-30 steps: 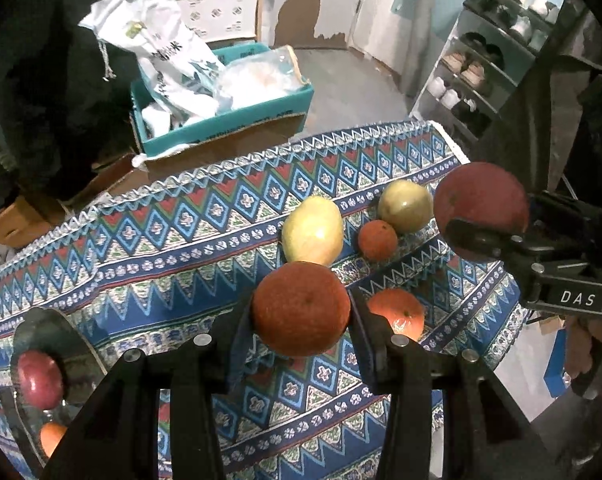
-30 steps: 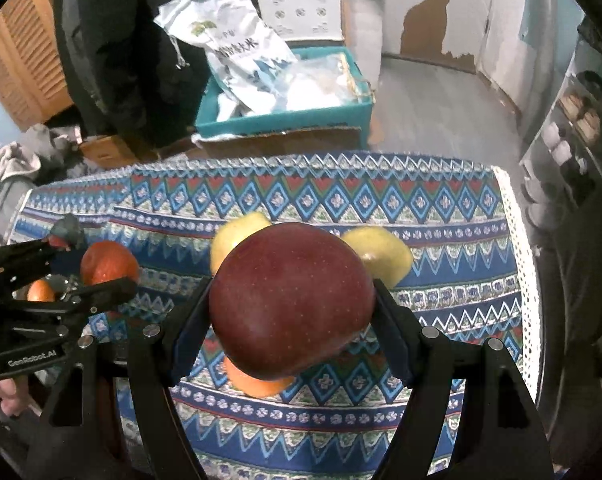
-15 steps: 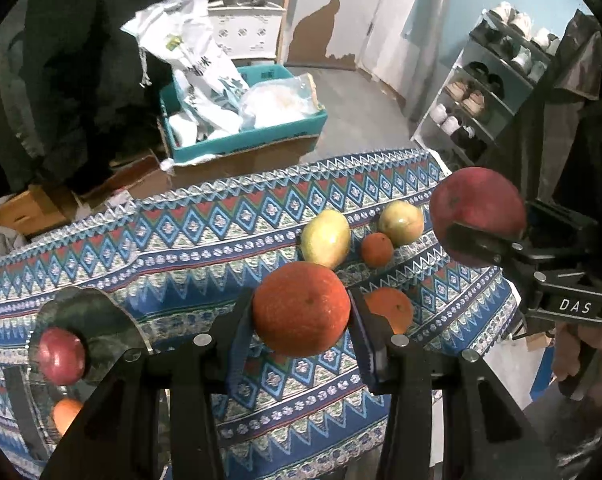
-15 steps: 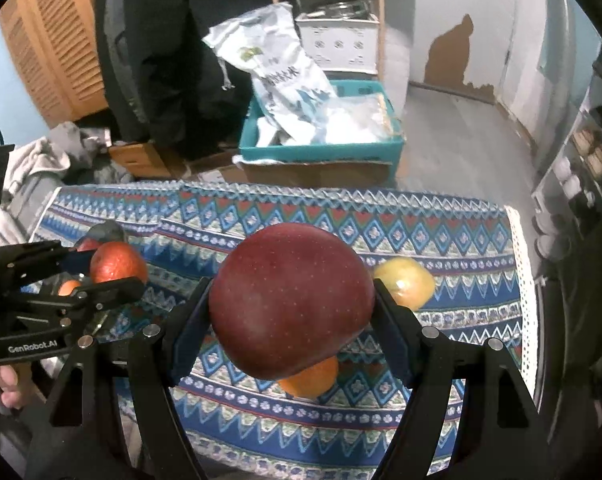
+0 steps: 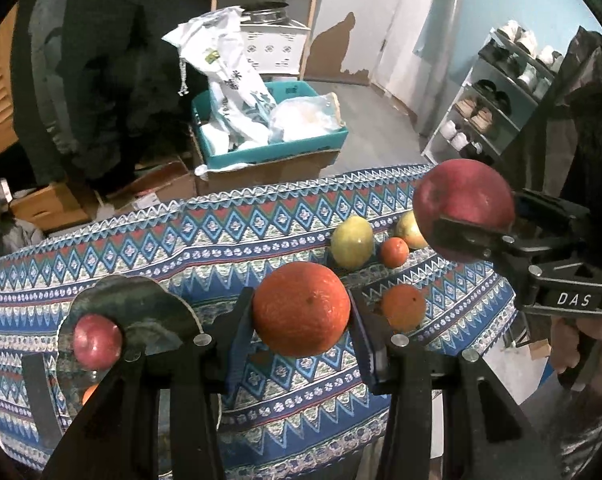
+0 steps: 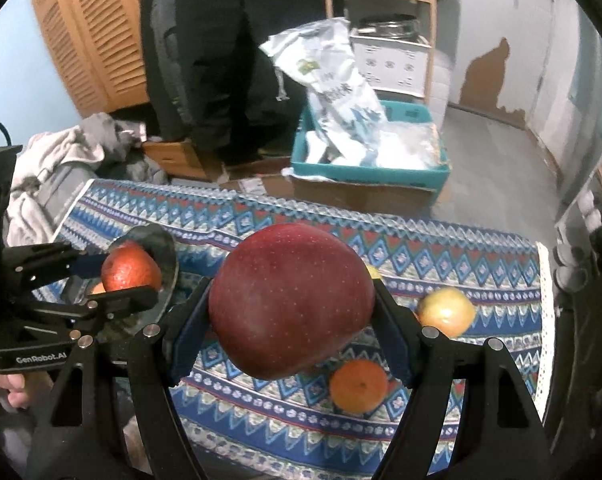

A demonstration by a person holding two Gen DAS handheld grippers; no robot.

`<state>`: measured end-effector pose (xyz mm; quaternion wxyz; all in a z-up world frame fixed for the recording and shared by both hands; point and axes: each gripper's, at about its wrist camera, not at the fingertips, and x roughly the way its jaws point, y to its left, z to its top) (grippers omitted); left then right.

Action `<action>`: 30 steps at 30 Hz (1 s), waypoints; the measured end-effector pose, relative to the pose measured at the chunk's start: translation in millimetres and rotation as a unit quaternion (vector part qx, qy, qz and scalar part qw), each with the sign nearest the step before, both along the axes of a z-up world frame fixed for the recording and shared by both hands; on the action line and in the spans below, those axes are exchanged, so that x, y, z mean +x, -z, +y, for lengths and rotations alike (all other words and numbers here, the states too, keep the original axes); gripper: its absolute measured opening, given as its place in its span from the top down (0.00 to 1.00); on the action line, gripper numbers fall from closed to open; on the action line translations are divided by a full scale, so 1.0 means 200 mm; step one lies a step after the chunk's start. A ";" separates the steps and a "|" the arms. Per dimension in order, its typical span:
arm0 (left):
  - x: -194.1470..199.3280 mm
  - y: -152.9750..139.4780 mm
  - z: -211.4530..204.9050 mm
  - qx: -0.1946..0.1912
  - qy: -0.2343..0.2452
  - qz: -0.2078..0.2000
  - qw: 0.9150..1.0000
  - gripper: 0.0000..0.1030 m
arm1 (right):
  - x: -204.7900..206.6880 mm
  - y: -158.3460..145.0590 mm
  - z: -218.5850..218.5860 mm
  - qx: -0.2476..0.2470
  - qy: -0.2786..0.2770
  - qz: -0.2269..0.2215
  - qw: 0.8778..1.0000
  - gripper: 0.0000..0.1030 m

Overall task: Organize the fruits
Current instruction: 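Carry the orange and the apple toward the glass bowl, then lower the orange into the bowl with the left tool while the right tool lowers and releases the apple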

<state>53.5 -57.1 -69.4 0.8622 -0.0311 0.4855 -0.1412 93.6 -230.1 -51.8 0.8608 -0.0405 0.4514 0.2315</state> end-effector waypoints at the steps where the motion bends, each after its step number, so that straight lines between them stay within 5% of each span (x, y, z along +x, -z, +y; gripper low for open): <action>1: 0.00 0.00 0.02 -0.002 -0.002 0.001 1.000 0.55 | 0.00 0.00 0.02 0.000 -0.004 0.000 1.000 0.27; 30: -0.10 0.20 0.62 -0.017 -0.106 0.050 0.993 0.55 | 0.05 0.10 0.65 0.012 -0.092 0.042 0.995 0.27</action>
